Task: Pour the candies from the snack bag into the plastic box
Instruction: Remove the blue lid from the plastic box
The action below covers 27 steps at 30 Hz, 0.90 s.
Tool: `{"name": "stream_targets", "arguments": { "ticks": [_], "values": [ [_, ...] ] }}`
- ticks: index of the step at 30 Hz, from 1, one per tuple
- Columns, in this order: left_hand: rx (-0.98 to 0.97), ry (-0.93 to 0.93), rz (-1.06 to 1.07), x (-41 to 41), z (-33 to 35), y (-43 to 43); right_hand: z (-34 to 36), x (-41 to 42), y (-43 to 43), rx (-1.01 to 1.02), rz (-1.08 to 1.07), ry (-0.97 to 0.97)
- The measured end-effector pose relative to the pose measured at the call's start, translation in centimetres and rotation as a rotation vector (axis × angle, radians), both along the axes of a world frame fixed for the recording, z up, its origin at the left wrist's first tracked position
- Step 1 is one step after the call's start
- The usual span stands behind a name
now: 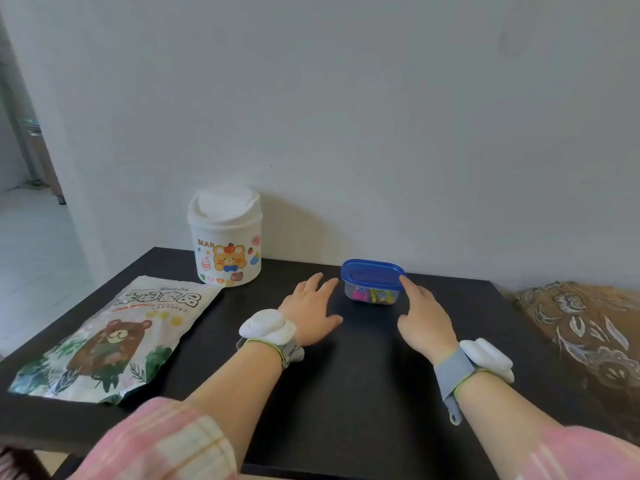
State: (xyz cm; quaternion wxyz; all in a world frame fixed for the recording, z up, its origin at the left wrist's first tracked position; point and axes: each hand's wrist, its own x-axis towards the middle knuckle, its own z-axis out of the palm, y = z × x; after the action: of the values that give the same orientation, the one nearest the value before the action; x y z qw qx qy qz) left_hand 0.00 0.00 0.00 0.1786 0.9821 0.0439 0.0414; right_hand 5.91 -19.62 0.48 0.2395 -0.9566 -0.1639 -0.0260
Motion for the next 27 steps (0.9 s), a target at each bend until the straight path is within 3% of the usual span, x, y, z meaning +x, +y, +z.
{"name": "stream_targets", "arguments": {
  "ticks": [13, 23, 27],
  "values": [
    [0.02, -0.021, 0.041, 1.5, -1.4, 0.9, -1.4, 2.1, 0.6, 0.183, -0.026, -0.205],
    [0.01, -0.04, 0.078, -0.3, -1.4, 0.9, -0.9, 0.1, 1.1, 0.103, 0.008, -0.351],
    [-0.025, -0.013, 0.096, -1.3, -1.4, 0.9, -0.2, -0.9, 1.3, 0.174, 0.079, -0.329]
  ]
}}
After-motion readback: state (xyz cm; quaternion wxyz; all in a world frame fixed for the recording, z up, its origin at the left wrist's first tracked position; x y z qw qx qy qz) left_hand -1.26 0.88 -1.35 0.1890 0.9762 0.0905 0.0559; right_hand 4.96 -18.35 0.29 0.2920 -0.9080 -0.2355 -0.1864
